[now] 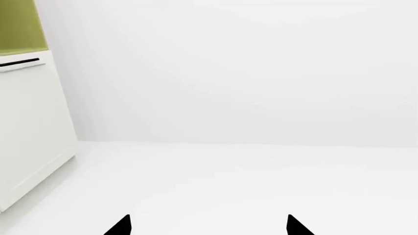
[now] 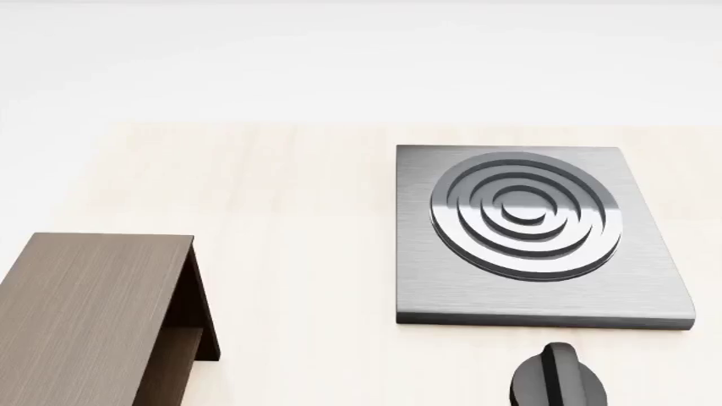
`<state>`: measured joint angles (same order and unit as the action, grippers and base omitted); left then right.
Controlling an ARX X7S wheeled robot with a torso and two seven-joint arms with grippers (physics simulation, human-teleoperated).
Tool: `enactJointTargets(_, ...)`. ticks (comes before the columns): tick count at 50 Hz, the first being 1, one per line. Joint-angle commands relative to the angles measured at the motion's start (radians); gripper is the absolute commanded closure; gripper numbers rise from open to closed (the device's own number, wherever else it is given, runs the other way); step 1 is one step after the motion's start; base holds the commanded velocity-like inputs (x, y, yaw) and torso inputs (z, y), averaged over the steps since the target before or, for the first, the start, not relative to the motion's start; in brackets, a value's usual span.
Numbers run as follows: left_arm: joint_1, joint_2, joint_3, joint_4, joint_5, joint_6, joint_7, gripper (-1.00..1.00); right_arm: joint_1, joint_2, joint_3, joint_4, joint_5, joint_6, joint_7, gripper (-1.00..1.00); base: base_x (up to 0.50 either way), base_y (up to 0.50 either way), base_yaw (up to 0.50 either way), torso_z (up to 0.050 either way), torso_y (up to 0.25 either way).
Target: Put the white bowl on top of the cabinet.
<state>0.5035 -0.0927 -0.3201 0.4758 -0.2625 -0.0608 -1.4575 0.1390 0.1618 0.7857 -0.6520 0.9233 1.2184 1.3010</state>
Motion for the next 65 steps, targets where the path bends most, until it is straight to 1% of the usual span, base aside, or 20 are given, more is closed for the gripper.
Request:
enactJointTargets(1,-0.001,0.000,0.002,-0.002,0.002,-0.001,0.000,-1.00,-0.018,-0.003,-0.007,0.049,-0.028,-0.034,-0.018,-1.00,0.00,0.00,0.00,0.000,0.000)
enactJointTargets(22,-0.008,-0.003,0.002,-0.005,0.004,-0.011,0.002,-1.00,-0.015,0.004,-0.075,0.190,-0.113,-0.111,-0.055,-1.00,0.00,0.00,0.00,0.000,0.000)
enactJointTargets(38,-0.006,-0.001,0.002,-0.004,0.006,-0.009,0.002,-1.00,-0.053,-0.009,-0.050,0.266,-0.142,-0.185,-0.089,-1.00,0.00,0.00,0.00,0.000,0.000)
enactJointTargets(55,-0.005,-0.001,0.003,-0.006,0.003,-0.005,0.003,-1.00,-0.062,-0.009,-0.059,0.311,-0.160,-0.212,-0.098,-1.00,0.00,0.00,0.00,-0.002,0.000)
enactJointTargets(56,-0.006,-0.001,0.003,-0.008,0.001,-0.003,0.004,-1.00,-0.064,-0.009,-0.057,0.306,-0.165,-0.209,-0.085,1.00,0.00,0.00,0.00,-0.010,0.000)
enactJointTargets(65,-0.006,-0.002,0.003,-0.009,-0.001,-0.001,0.004,-1.00,-0.064,-0.015,-0.045,0.309,-0.154,-0.205,-0.077,1.00,0.00,0.00,0.00,-0.002,0.000)
